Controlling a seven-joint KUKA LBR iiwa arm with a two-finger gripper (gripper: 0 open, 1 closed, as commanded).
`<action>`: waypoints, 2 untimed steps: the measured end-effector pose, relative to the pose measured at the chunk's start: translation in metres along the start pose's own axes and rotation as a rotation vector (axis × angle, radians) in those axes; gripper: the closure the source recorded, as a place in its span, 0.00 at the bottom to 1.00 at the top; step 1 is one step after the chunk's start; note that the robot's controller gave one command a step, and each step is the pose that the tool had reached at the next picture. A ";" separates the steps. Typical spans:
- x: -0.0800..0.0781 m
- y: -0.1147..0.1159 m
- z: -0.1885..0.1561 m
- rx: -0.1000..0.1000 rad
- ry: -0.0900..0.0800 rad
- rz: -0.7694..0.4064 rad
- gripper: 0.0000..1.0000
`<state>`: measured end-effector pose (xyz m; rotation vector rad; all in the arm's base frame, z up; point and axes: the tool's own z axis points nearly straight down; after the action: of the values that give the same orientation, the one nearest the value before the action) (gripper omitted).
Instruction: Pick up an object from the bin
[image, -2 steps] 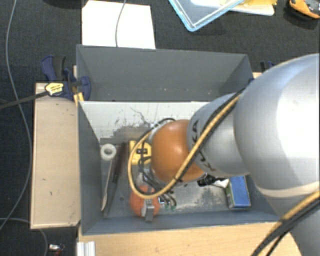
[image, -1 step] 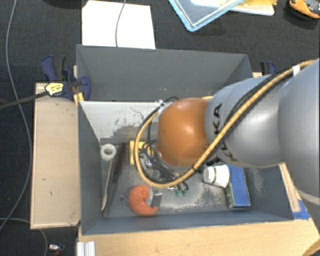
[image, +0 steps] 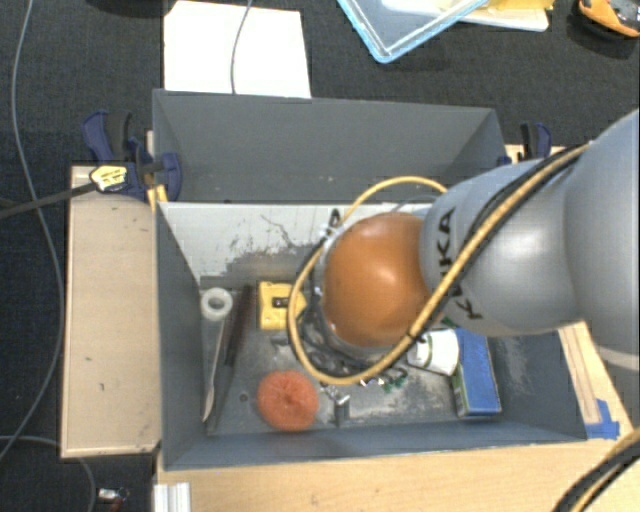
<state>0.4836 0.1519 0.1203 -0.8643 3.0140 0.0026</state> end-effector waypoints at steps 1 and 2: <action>-0.003 0.008 0.029 0.002 -0.009 0.117 0.00; -0.014 0.023 0.045 0.008 -0.013 -0.231 1.00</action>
Offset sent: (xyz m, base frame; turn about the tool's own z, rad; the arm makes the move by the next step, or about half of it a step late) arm -0.0045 0.0258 -0.0503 -0.2335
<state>0.4836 0.1786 0.0755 -1.2009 2.8806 -0.0047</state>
